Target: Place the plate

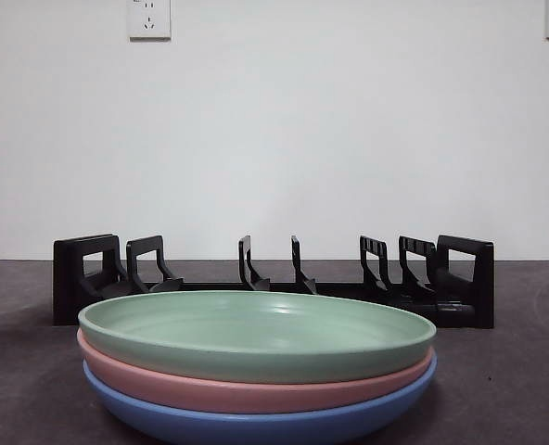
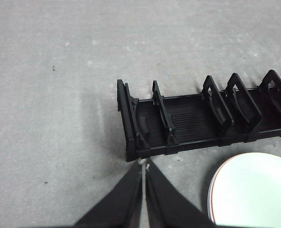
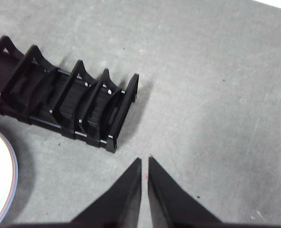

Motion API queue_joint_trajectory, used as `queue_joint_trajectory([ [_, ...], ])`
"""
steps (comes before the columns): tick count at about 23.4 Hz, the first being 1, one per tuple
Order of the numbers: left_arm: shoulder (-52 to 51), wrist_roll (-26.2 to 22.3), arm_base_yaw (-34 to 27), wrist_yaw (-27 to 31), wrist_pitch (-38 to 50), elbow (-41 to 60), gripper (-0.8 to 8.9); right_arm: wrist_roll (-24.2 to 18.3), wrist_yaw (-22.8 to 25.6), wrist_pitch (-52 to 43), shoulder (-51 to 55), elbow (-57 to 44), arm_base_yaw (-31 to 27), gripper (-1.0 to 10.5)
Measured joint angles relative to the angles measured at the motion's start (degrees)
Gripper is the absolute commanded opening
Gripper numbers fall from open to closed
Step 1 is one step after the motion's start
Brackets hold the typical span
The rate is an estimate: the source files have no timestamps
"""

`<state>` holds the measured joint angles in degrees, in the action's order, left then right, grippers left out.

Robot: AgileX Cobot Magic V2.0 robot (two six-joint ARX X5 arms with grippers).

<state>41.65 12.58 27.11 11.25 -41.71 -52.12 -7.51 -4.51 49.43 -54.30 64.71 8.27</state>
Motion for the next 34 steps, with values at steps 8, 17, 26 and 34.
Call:
queue_joint_trajectory([
  [8,-21.0,-6.2,-11.8,-5.1,24.8,21.9,0.07,0.0,0.0,0.0,0.0,0.0,0.0,0.2],
  [17,-41.5,-7.6,-27.8,-6.8,33.0,50.4,0.07,0.0,0.0,0.0,0.0,0.0,0.0,0.2],
  [26,-41.4,-1.6,-28.9,-7.1,31.5,50.3,0.07,0.0,0.0,-0.3,0.2,0.0,0.0,0.2],
  [34,-41.4,-1.2,-28.9,-7.1,31.5,50.3,0.07,0.0,0.0,-0.4,0.2,0.0,0.0,0.2],
])
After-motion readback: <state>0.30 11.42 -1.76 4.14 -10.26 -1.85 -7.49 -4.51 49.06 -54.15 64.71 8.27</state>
